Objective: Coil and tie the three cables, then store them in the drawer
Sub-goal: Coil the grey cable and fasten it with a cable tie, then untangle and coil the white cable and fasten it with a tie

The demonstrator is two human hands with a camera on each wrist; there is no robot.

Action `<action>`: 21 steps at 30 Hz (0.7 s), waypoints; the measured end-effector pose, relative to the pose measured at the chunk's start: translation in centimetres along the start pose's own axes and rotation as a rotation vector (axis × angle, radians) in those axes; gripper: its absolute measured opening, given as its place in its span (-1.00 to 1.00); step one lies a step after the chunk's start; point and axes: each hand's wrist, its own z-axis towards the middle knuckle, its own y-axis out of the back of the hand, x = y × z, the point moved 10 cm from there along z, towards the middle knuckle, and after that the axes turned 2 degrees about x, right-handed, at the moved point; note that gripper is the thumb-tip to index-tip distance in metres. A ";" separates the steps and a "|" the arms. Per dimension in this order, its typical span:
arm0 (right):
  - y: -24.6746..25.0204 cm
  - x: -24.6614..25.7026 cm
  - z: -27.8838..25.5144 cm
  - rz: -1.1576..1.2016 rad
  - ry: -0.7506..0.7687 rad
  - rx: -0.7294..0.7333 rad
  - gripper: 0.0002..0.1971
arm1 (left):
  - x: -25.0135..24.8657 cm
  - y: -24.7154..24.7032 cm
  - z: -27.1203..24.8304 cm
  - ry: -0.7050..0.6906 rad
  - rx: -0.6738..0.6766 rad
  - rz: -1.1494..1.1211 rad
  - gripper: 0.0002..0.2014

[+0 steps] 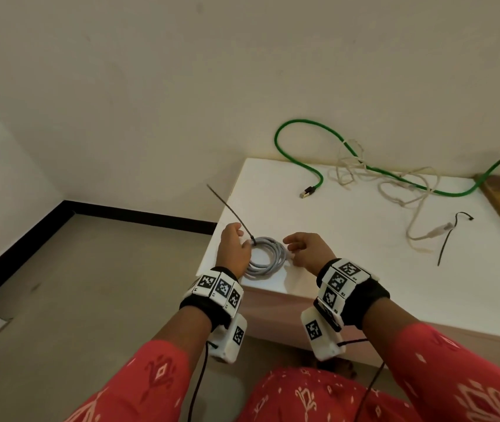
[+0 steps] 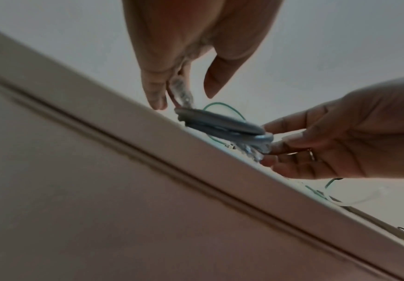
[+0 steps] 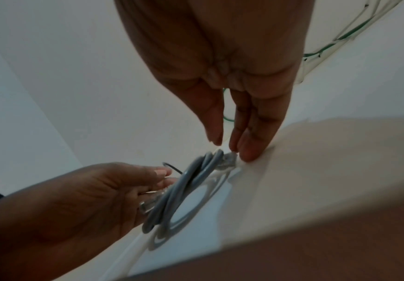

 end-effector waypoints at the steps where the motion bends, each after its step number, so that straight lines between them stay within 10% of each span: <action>1: 0.5 -0.1 -0.3 0.021 -0.003 -0.003 -0.62 | -0.5 0.3 -0.2 -0.012 -0.020 0.016 -0.59; 21: 28.0 -3.1 -0.7 -0.367 -0.180 -0.393 -0.79 | -11.9 -8.7 1.7 -0.318 0.164 0.211 -0.66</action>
